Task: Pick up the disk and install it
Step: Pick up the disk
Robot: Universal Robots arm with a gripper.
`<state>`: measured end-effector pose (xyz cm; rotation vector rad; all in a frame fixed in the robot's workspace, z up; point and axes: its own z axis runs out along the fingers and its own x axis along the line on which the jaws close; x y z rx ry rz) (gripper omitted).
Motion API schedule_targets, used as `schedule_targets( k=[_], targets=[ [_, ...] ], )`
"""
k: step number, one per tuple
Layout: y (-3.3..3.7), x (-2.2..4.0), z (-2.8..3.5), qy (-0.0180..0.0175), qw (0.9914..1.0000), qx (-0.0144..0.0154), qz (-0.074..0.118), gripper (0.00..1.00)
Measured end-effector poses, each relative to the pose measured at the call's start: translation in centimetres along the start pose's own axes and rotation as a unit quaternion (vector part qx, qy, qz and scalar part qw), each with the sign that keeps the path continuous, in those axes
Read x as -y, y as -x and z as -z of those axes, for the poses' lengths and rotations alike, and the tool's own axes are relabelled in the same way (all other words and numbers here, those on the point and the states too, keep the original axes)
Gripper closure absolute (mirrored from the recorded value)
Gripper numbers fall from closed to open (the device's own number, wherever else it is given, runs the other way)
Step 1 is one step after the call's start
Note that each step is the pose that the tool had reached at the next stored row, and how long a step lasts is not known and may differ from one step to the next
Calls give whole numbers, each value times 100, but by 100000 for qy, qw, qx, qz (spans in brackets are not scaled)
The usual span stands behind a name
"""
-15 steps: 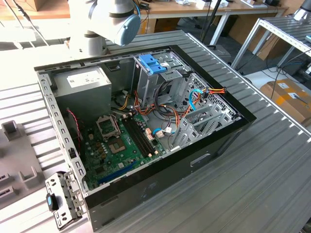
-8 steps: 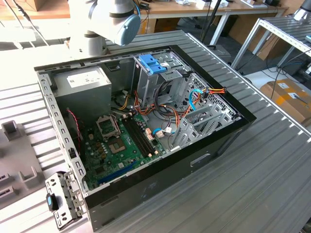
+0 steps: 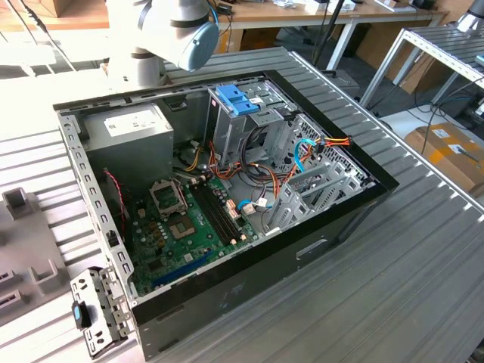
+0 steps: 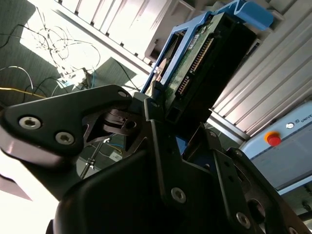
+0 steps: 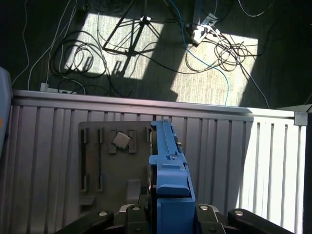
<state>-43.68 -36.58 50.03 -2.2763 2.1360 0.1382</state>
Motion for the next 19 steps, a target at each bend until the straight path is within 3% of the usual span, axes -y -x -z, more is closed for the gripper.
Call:
schedule_targets(
  k=[19],
  targets=[
    [-43, 26, 5, 3, 100000, -2, -1, 63]
  ],
)
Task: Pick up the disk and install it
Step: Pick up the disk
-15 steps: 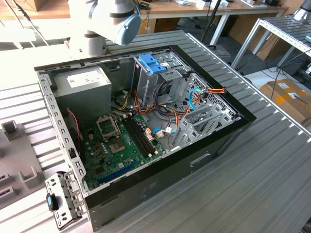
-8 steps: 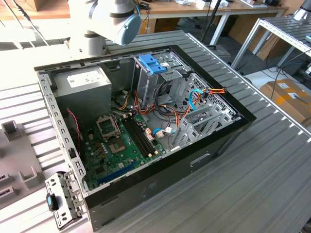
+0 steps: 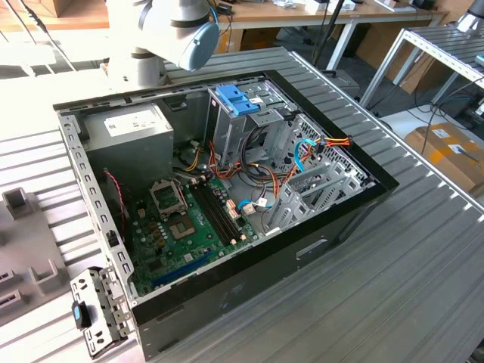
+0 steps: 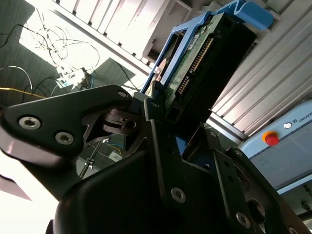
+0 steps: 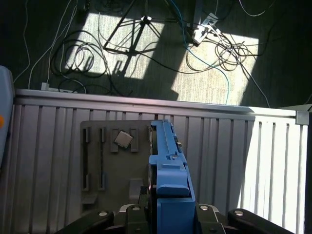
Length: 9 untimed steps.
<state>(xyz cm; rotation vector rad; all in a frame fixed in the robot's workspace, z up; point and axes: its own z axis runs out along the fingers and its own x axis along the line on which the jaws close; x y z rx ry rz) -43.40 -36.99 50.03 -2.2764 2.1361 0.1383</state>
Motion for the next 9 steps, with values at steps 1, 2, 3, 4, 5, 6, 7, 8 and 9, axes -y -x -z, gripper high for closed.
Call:
schedule_targets(
  k=[1, 2, 3, 4, 5, 6, 7, 8, 9],
  targets=[
    [-1, 2, 0, -3, 100000, 2, 0, 63],
    [-3, 3, 0, -3, 100000, 2, -1, 63],
    [-4, 5, 0, -2, 100000, 1, 0, 63],
    [-5, 6, 1, -1, 100000, 1, 1, 63],
    [-6, 7, 1, 1, 100000, 1, -2, 63],
    [-8, 9, 1, -4, 100000, 3, 1, 63],
    [-9, 10, 1, -4, 100000, 3, -2, 63],
    [-11, 11, 1, -3, 100000, 3, -2, 63],
    [-12, 13, 1, 0, 100000, 3, -1, 63]
  ],
)
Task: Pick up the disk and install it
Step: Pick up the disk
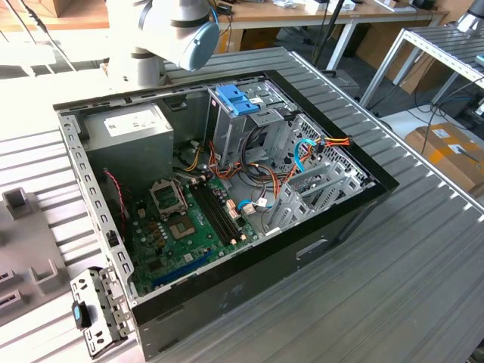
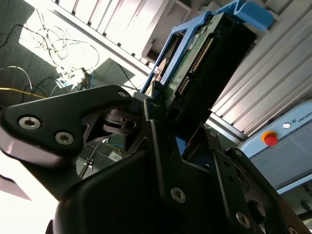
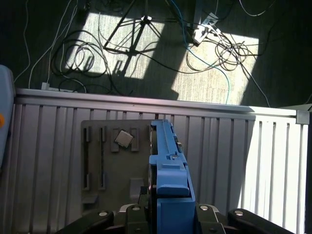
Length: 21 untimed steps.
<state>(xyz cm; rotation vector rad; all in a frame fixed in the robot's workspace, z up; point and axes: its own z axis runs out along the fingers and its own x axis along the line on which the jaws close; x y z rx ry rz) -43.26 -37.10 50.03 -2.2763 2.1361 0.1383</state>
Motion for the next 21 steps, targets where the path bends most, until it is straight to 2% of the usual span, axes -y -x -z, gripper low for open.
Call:
schedule_targets(
  k=[21],
  targets=[
    [-40, 27, 4, -2, 100000, 0, 3, 63]
  ],
)
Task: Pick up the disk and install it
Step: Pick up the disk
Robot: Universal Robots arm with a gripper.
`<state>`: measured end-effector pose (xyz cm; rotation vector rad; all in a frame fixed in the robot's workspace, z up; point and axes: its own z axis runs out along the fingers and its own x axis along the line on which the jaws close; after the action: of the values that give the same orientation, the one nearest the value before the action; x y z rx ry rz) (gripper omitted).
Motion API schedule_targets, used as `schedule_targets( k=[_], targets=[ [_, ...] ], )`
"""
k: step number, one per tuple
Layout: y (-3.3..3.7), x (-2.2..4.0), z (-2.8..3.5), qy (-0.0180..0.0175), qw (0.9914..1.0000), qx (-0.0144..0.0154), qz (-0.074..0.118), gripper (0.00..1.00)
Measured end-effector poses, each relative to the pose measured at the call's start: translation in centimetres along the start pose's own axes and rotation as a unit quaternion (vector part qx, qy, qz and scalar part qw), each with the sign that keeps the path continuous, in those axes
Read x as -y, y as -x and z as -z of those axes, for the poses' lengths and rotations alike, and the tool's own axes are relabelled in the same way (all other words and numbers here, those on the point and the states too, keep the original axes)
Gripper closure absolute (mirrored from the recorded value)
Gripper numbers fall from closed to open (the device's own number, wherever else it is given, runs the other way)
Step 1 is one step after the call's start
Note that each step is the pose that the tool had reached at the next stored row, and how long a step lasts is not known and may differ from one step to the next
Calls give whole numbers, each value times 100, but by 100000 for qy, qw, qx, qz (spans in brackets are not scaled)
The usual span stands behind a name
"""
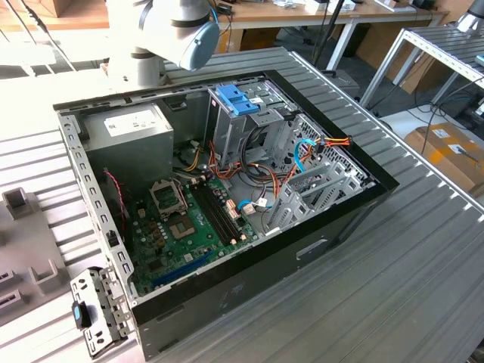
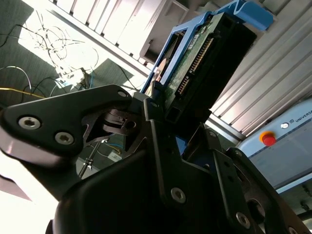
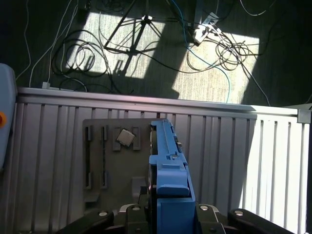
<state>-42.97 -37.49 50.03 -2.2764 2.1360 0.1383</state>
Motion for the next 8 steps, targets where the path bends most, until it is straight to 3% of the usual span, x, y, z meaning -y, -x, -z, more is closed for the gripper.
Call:
schedule_targets(
  k=[8],
  targets=[
    [-28, 24, 3, -2, 100000, -1, 2, 63]
  ],
)
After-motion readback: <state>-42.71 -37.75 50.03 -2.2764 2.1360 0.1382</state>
